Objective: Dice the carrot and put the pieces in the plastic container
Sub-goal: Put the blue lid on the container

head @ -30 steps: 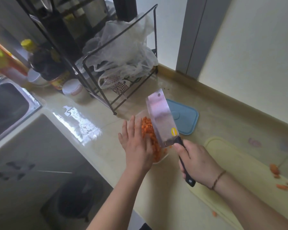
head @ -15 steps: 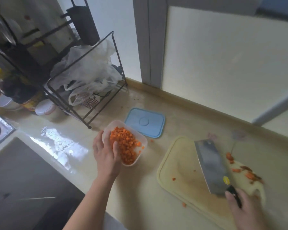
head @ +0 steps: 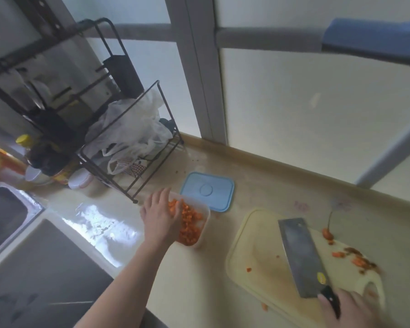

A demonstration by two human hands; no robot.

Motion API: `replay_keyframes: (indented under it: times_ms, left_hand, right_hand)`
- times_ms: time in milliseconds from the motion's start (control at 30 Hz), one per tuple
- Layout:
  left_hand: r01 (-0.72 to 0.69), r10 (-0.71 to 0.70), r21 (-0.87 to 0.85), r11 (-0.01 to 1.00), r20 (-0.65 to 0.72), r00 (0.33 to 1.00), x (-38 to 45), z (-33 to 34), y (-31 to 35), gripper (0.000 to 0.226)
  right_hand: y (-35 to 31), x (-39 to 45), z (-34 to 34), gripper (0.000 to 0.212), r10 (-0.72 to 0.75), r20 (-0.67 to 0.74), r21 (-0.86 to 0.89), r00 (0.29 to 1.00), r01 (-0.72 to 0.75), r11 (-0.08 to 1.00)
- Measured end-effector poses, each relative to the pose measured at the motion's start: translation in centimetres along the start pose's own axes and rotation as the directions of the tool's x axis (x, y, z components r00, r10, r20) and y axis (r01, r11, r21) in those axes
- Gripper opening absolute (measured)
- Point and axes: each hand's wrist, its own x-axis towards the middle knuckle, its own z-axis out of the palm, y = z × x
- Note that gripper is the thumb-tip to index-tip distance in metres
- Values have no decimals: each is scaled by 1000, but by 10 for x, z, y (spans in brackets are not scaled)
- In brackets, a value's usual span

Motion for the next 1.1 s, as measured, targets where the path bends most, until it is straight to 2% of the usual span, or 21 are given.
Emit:
replay_keyframes:
  times_ms: [67,100,133,200,267,367,433,500,567,633,700,767,833,900,967,1000,1100]
  left_hand:
    - [-78,77,7,997,78,994,29,-5,5,50]
    - [-78,78,-7,997,145,986,44,-7,7,50]
    - [-57,60,-18,998,228,972,59,-8,7,51]
    - [-8,10,-6,1000,391,920,85,-6,8,55]
    - [21,-22,8,1000,492,870,109,-3,7,55]
    - [89,-50,-38,995,580,813,135,6,1,47]
    - [142,-48,-102,985,626,778,147,14,-6,42]
    - [196,-39,-170,966,652,758,151,19,-11,39]
    - [234,-19,-234,944,667,744,154,22,-14,40]
    - [266,11,-296,917,688,726,154,22,-16,42]
    - [316,25,-374,872,678,734,154,20,-18,43]
    - [381,9,-467,798,641,767,152,13,-18,36]
    - [421,-10,-581,697,578,816,147,3,-18,29]
    - [450,-58,-699,556,507,860,134,-10,-24,35]
    - [403,-46,-801,442,428,903,111,-24,-36,38]
    - [342,-31,-825,450,369,929,97,-28,-46,35]
    - [73,53,-710,701,154,987,51,-26,-81,28]
  right_hand:
    - [-12,5,-6,89,9,-49,-62,999,-12,998]
    - [-31,14,-17,88,41,-119,-79,992,-51,996]
    - [-45,26,-22,80,56,-183,-92,981,-74,993]
    - [-91,50,-30,51,50,-268,-89,962,-77,993]
    - [-139,87,-24,27,65,-146,149,987,-43,988]
    - [-195,149,6,29,65,52,344,997,-79,936]
    - [-222,183,23,28,114,106,374,988,-145,916]
    - [-240,202,32,17,125,131,343,983,-163,925]
    - [-249,210,37,18,143,113,304,983,-172,937]
    - [-252,212,42,16,167,91,343,982,-188,920]
    - [-254,212,43,21,190,58,404,980,-197,893]
    - [-257,209,39,38,216,-22,501,976,-176,847]
    - [-265,198,28,41,205,-127,601,971,-89,794]
    - [-276,177,19,39,156,-199,695,967,28,718]
    - [-287,146,12,45,95,-251,723,963,122,680]
    - [-290,130,14,45,73,-272,706,959,148,693]
    - [-285,87,34,37,70,-283,700,957,156,697]
